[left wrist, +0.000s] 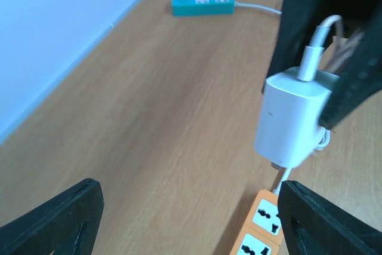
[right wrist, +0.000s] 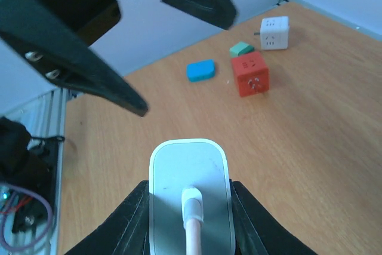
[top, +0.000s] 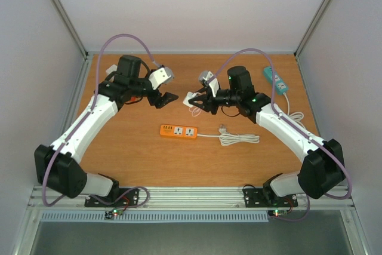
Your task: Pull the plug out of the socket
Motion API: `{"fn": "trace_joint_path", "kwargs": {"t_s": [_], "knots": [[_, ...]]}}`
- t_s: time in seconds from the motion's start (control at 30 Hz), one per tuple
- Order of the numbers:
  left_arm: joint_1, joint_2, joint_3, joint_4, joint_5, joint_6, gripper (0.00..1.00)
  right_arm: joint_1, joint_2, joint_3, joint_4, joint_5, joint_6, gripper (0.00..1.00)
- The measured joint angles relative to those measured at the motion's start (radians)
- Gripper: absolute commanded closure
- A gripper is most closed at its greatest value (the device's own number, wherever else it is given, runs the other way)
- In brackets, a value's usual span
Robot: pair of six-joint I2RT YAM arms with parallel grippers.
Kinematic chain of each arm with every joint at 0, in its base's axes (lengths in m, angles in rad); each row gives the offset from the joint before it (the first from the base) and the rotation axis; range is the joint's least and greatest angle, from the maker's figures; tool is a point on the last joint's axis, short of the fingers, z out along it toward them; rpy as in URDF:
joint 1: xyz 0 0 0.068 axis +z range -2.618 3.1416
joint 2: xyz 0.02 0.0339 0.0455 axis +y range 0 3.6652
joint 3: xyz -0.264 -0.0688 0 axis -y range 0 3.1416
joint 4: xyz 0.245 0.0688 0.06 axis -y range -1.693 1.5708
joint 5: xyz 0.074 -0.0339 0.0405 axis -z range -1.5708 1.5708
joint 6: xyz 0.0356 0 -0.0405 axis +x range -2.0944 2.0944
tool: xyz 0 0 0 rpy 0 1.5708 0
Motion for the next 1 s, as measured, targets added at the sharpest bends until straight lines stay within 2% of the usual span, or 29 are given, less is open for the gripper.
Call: {"fn": "trace_joint_path", "kwargs": {"t_s": [0.2, 0.47, 0.73, 1.0], "knots": [[-0.018, -0.098, -0.057, 0.083, -0.050, -0.026, 0.20, -0.008, 0.000, 0.017, 0.081, 0.013, 0.198, 0.94], [-0.103, -0.099, -0.060, 0.155, -0.127, -0.068, 0.20, -0.008, 0.000, 0.023, 0.194, 0.058, 0.458, 0.94], [-0.156, -0.079, -0.060, 0.191, -0.148, -0.099, 0.20, -0.008, 0.017, 0.022, 0.271, 0.081, 0.627, 0.93], [-0.178, -0.029, -0.060, 0.232, -0.218, -0.123, 0.26, -0.008, 0.052, 0.001, 0.326, 0.070, 0.731, 0.93]]}}
